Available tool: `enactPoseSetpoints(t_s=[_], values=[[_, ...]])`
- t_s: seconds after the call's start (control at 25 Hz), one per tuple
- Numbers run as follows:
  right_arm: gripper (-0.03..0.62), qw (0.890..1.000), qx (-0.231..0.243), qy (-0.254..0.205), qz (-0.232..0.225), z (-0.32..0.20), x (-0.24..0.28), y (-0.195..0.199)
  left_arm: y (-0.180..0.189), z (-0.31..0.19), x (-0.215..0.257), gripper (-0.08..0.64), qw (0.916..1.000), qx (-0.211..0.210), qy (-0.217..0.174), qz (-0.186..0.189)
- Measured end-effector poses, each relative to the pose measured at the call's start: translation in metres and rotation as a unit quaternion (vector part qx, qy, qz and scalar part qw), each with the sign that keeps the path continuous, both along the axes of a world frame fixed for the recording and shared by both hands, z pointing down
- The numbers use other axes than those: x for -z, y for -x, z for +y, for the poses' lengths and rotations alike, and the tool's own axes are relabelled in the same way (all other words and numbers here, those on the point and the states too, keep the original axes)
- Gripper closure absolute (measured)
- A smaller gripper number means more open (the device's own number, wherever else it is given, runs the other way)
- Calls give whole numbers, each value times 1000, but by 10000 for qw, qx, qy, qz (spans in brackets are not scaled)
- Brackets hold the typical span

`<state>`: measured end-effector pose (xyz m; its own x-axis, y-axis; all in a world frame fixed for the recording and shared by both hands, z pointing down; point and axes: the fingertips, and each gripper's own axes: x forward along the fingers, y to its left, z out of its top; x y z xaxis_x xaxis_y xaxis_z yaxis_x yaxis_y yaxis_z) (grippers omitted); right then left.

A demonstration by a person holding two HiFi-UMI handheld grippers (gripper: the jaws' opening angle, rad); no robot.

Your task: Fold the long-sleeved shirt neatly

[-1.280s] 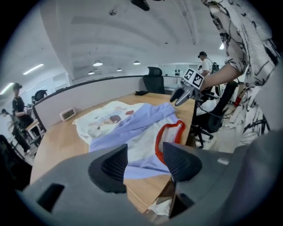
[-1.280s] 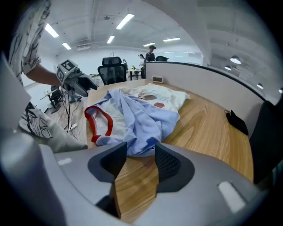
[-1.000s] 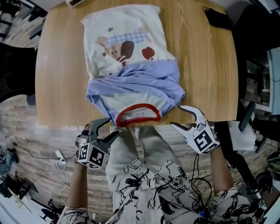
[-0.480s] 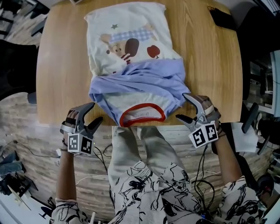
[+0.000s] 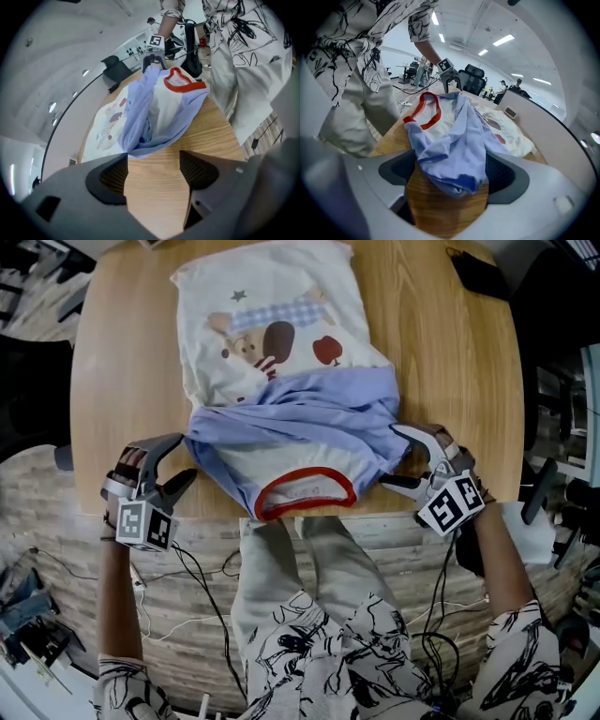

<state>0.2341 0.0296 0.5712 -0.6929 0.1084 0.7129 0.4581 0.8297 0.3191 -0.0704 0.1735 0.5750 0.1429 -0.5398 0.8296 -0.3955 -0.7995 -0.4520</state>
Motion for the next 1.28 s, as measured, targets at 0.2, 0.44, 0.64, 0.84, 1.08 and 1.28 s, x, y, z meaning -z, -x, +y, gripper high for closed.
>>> enactPoseSetpoints(t_s=[0.2, 0.44, 0.64, 0.84, 1.08, 1.28], values=[[120, 9993, 347, -32, 104, -2, -4, 8, 17, -16, -5, 204, 9977, -405, 61, -539], [199, 9991, 422, 101, 31, -6, -5, 18, 1, -23, -7, 234, 9927, -1024, 242, -591], [353, 9975, 683, -164, 15, -8, -5, 19, -12, -20, -11, 291, 9854, -1525, 391, -644], [479, 9971, 706, -279, -46, -4, -5, 16, -30, -20, -11, 479, 9847, -1622, -26, -637], [505, 9986, 525, 105, -3, 2, 5, 6, -43, -1, -6, 499, 9917, -1250, -277, -61], [509, 9967, 748, 301, 93, 26, 19, -13, -62, 25, -2, 499, 9937, -1067, -244, 229]])
